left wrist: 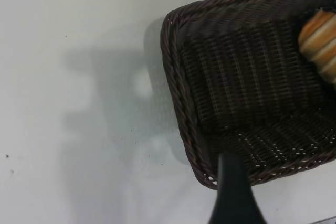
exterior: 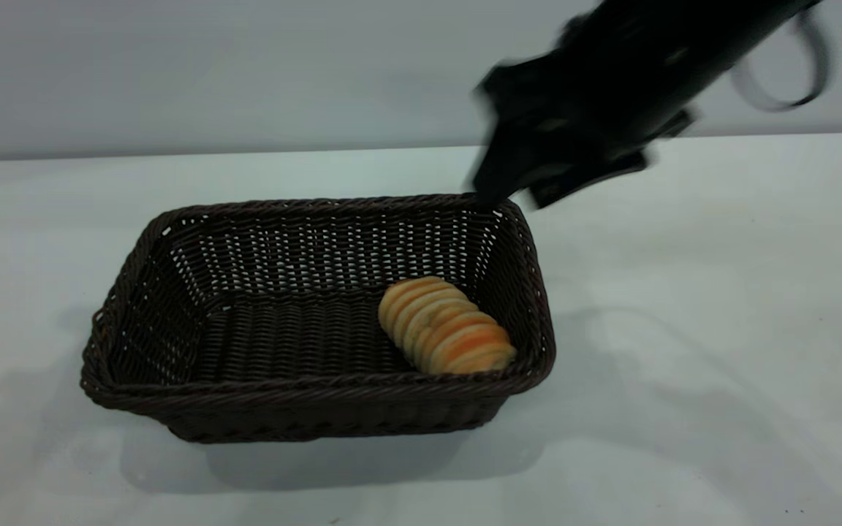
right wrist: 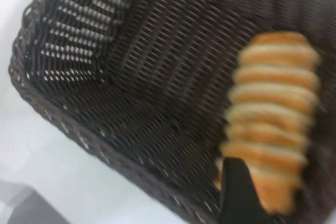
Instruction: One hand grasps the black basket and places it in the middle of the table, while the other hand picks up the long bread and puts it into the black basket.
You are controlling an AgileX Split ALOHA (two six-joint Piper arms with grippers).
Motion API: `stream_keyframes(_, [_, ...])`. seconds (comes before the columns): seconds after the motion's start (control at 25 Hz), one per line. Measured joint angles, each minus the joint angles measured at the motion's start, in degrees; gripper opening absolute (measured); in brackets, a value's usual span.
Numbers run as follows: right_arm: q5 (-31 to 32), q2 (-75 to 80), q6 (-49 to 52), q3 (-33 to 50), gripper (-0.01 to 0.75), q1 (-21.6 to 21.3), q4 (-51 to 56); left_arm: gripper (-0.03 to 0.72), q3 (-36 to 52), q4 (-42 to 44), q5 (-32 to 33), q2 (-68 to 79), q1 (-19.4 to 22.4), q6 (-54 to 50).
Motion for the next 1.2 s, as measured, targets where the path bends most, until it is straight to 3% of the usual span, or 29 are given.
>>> stream_keyframes(0.28, [20.55,-8.85,25.51,-0.05,0.401,-13.25,-32.31,0.537,0.0,3.55,3.46,-3.53,0.0,-0.35])
stream_keyframes(0.4, [27.65,-13.76,30.06,-0.05,0.4,-14.78,-41.81,0.537,0.0,6.6,6.75,-6.1,0.0,-1.82])
stream_keyframes(0.52, [33.55,-19.92,31.35,-0.05,0.399,-14.87,-43.7,0.537,0.0,9.29,10.37,-9.25,0.0,-2.44])
stream_keyframes(0.76, [36.66,-36.05,31.48,5.5,0.398,-14.87,-43.82,0.537,2.76,10.07,10.58,-18.27,0.0,-2.6])
stream_keyframes(1.2, [37.91,-62.03,31.04,16.28,0.398,-14.87,-42.75,0.537,23.57,10.07,8.48,-40.16,0.0,-3.29])
